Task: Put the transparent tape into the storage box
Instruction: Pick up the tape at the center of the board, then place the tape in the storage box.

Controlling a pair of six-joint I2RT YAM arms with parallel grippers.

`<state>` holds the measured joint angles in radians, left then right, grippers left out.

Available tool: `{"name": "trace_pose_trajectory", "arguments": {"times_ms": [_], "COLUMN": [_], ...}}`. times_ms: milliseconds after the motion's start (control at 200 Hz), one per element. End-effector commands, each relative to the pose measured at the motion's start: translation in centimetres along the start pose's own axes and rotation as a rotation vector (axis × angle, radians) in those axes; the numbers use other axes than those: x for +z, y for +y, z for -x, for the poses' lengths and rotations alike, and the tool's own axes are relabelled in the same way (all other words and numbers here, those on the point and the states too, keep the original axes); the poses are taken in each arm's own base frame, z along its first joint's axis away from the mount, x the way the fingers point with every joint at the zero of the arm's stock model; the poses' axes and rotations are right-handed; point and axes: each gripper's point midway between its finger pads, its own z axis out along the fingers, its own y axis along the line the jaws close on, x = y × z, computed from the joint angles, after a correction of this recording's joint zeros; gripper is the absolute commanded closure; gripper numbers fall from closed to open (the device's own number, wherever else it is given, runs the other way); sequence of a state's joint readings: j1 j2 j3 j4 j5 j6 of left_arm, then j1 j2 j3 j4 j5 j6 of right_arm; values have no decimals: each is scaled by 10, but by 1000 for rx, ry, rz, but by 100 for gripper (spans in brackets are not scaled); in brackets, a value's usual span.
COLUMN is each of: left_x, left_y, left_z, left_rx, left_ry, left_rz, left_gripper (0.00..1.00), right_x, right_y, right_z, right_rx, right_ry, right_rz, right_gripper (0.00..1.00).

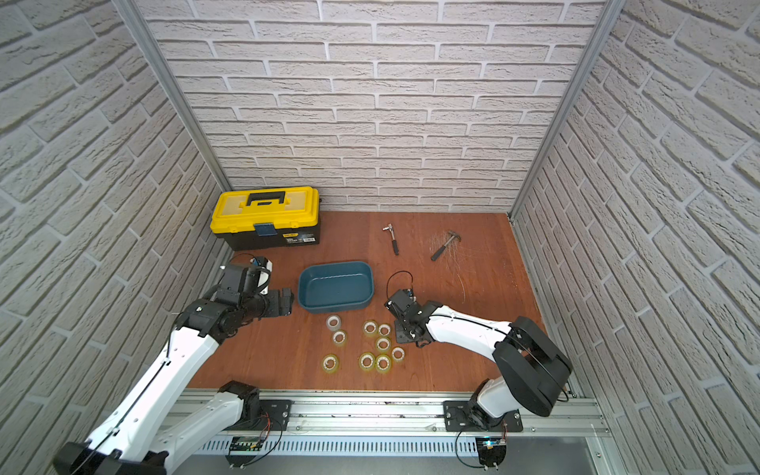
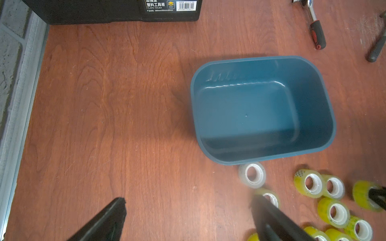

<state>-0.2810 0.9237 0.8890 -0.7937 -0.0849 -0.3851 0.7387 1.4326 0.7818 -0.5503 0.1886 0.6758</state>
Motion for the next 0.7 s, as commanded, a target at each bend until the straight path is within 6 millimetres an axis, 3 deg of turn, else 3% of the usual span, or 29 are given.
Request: {"name": "trace_pose_trajectory", "arguments": {"times_ms": [0,190,350,480,695], "left_x": [-1,-7,-32,-30,-15], "left_y": [-2,-7,-26,-25,2], "left_z": [6,15,71,100,91], "left_rx": [13,18,97,145,87], "left_ry": [-5,-53,-239,-296,-284], "left_rz": [-4,-37,-107,-68,26], "left_gripper": [2,2,2,2,2], "right_x": [-29,-77,-109,-124,-146], "right_y": [-2,-2,7,26,69], "right_z": [14,36,54,69,94], "right_rx": [-34,-53,-70,-92,-158], "right_ry": [-71,-190,-256,-261,-260], "right_rz": [9,54,113,179,315], "right_gripper": [97,97,97,97,97]}}
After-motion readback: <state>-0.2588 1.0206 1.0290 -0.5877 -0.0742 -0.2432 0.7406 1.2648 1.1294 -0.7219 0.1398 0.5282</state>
